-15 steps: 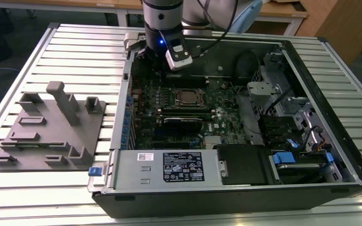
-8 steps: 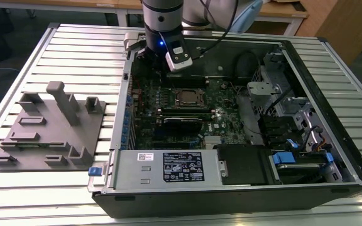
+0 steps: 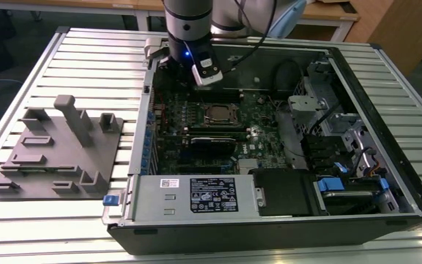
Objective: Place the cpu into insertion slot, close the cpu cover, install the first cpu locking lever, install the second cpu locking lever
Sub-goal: 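Install the first cpu locking lever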
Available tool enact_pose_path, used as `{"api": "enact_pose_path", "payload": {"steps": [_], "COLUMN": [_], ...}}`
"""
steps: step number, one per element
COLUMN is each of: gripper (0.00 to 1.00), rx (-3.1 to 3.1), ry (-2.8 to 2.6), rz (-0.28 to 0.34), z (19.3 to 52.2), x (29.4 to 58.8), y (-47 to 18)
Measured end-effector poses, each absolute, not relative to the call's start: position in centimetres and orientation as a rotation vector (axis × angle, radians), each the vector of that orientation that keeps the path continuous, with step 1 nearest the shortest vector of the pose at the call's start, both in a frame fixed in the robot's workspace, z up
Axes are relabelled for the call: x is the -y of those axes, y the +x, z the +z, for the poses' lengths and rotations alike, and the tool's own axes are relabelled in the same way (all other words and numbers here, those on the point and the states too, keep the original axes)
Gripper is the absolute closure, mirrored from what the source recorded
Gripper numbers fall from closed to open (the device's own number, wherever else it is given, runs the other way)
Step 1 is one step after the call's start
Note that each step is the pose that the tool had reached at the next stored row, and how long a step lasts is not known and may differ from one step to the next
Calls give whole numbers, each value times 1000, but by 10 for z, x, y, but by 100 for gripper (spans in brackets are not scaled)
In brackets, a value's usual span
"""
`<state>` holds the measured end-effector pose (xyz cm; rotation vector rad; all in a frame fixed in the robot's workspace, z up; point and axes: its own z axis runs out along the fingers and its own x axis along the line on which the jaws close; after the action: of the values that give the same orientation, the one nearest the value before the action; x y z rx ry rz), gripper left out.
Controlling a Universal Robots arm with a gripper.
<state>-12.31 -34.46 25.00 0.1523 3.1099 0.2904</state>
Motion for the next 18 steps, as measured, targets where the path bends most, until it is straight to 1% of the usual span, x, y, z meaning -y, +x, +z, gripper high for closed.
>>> {"api": "enact_pose_path", "payload": {"steps": [3,8,12,16,17,18], "gripper": [90,90,90,90,90,90], "rx": [-3106,-3103,-3096,-3095,-3095,-3092], "ry": [153,153,153,154,153,153], "rz": [343,384,450,454,460,481], "z": [249,246,245,245,245,245], "x": [345,346,347,347,347,347], "y": [-124,-125,-125,-125,-125,-125]}}
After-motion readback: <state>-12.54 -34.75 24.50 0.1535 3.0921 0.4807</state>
